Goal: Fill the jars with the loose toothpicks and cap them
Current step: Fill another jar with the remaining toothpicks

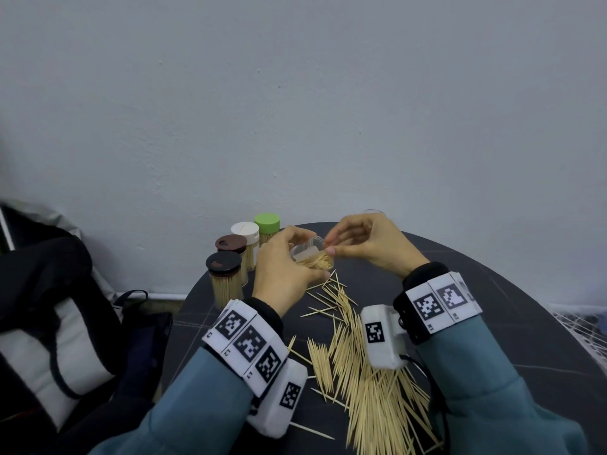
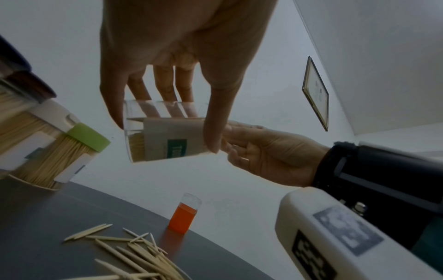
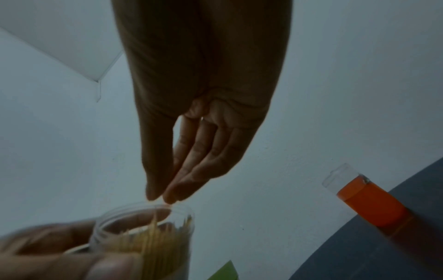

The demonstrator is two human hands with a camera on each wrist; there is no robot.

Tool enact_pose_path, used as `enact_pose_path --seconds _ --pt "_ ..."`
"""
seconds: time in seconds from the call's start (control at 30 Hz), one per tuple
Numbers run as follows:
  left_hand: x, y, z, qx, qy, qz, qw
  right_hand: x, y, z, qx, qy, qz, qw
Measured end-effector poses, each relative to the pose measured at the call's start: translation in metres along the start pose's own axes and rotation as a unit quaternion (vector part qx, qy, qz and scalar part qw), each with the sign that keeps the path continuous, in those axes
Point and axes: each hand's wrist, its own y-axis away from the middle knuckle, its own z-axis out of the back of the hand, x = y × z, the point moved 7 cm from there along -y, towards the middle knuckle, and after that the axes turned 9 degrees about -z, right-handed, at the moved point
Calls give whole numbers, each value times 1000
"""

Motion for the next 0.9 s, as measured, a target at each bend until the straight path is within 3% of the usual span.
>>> enact_pose_path --seconds 0.13,0.3,0.4,0.53,0.7,0.9 --pt "1 -2 2 1 20 11 1000 1 7 15 -53 11 -20 998" --pt "-2 -2 4 6 17 17 1000 -13 22 7 57 159 -141 975" --pt "-6 0 5 11 4 20 1000 -19 36 4 107 299 -202 927" --pt "-9 3 5 17 -1 28 999 -40 72 -10 195 443 -288 826" --pt "-13 8 7 18 13 31 999 -45 113 -33 244 417 -277 831" --pt "-13 12 4 28 6 46 999 -50 144 -58 282 462 -236 807"
